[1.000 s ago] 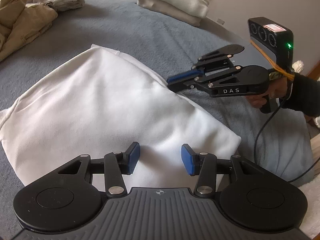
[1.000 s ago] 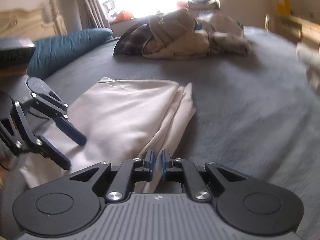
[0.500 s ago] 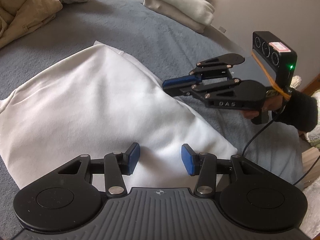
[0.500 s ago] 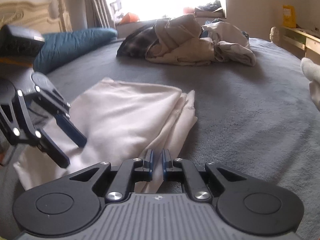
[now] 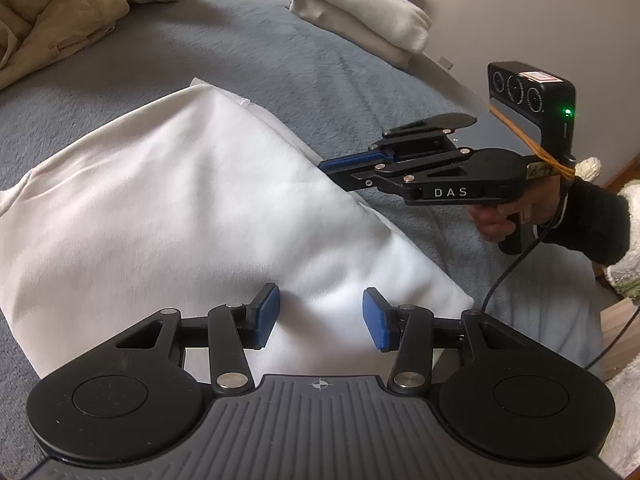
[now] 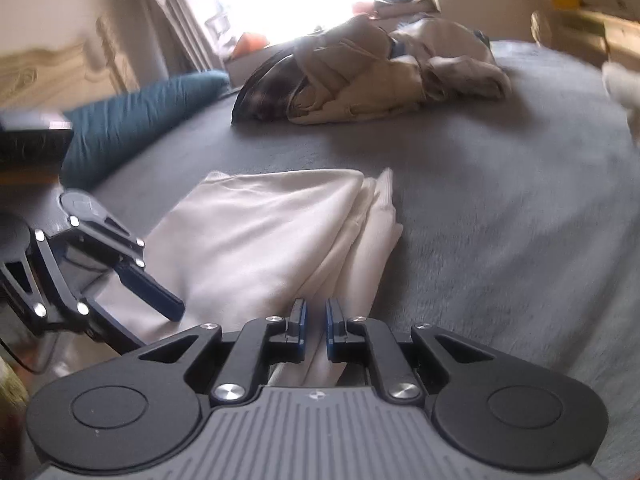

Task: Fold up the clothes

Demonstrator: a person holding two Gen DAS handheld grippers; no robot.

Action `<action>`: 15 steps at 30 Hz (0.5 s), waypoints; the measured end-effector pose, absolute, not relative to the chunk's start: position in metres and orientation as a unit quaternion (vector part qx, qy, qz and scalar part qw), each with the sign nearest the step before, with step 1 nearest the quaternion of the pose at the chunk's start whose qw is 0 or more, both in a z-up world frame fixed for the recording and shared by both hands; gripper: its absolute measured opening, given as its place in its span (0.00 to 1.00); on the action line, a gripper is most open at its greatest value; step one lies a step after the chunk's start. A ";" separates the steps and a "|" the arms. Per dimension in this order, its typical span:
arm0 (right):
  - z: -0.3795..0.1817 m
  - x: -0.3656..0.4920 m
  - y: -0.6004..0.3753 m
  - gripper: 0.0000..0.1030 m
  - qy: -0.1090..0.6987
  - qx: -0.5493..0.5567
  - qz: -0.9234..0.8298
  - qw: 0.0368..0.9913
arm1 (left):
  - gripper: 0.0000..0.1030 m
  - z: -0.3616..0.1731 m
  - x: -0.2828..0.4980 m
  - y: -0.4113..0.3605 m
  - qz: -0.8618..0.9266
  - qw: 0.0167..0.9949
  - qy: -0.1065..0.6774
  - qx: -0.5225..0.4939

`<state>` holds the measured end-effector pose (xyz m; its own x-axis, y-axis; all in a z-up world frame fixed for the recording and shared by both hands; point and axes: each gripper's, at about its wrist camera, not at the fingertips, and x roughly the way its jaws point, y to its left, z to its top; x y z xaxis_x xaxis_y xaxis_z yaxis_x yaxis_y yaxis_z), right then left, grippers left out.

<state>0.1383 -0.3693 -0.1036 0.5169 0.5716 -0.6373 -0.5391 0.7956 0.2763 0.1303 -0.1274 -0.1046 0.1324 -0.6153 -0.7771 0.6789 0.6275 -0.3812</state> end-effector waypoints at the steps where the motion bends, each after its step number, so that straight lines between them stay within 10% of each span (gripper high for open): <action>1: -0.104 0.137 -0.364 0.08 0.372 -0.006 0.318 0.872 | 0.44 -0.105 0.130 -0.128 -0.430 0.752 0.498 0.032; 15: -0.105 0.143 -0.337 0.08 0.338 -0.114 0.316 0.879 | 0.45 -0.106 0.127 -0.129 -0.426 0.753 0.501 0.030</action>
